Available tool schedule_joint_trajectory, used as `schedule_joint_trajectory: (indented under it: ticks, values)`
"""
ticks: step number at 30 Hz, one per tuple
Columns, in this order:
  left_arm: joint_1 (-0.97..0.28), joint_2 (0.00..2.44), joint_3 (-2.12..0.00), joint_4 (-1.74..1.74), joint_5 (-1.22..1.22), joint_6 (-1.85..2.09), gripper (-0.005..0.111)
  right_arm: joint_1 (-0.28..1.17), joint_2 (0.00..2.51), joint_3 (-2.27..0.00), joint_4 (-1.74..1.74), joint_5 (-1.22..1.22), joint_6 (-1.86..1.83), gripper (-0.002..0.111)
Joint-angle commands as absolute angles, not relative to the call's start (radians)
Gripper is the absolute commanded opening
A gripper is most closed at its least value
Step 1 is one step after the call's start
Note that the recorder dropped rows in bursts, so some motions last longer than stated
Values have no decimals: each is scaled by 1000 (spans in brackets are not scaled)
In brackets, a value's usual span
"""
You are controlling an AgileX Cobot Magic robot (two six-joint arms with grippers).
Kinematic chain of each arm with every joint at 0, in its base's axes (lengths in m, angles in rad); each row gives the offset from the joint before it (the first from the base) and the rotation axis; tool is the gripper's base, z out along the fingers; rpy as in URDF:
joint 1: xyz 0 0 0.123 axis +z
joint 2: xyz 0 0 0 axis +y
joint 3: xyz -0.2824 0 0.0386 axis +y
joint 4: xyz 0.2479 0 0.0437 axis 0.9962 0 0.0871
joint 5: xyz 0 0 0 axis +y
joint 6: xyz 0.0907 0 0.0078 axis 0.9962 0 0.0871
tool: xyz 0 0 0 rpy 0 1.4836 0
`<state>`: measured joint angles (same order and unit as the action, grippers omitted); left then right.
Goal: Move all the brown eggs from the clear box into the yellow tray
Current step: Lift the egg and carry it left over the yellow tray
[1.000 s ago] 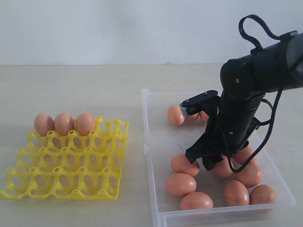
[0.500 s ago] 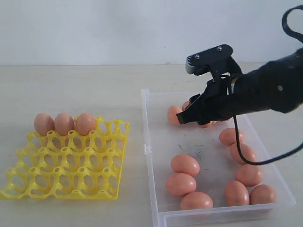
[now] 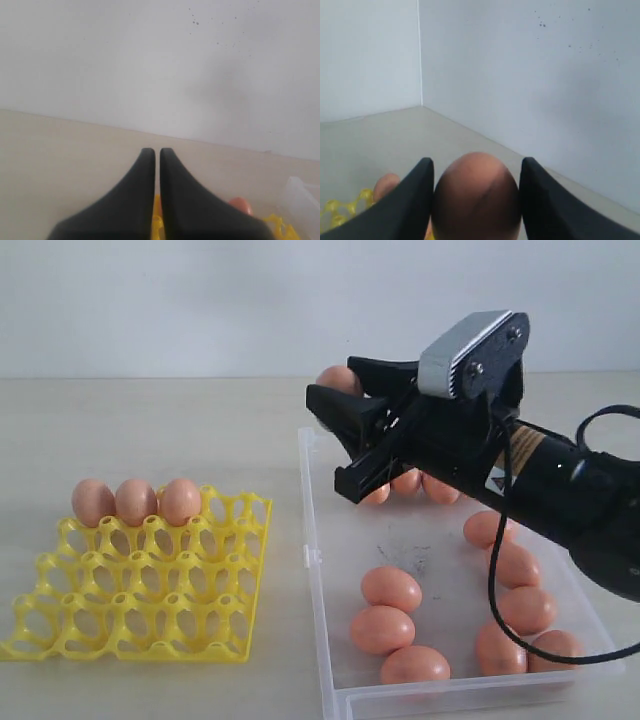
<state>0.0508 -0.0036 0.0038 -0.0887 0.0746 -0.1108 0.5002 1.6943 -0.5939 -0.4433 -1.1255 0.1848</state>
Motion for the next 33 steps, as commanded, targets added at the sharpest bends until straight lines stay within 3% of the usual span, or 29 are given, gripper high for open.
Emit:
schedule_joint_trajectory:
  ticks: [1,16,33]
  values:
    - [45,0,0,-89,68,-112,4,499,1805,-672,-563,-1161,175,0]
    - [45,0,0,-89,68,-112,4,499,2122,-1038,-813,-1161,359,0]
    - [45,0,0,-89,68,-112,4,502,2286,-1223,-906,-1134,499,0]
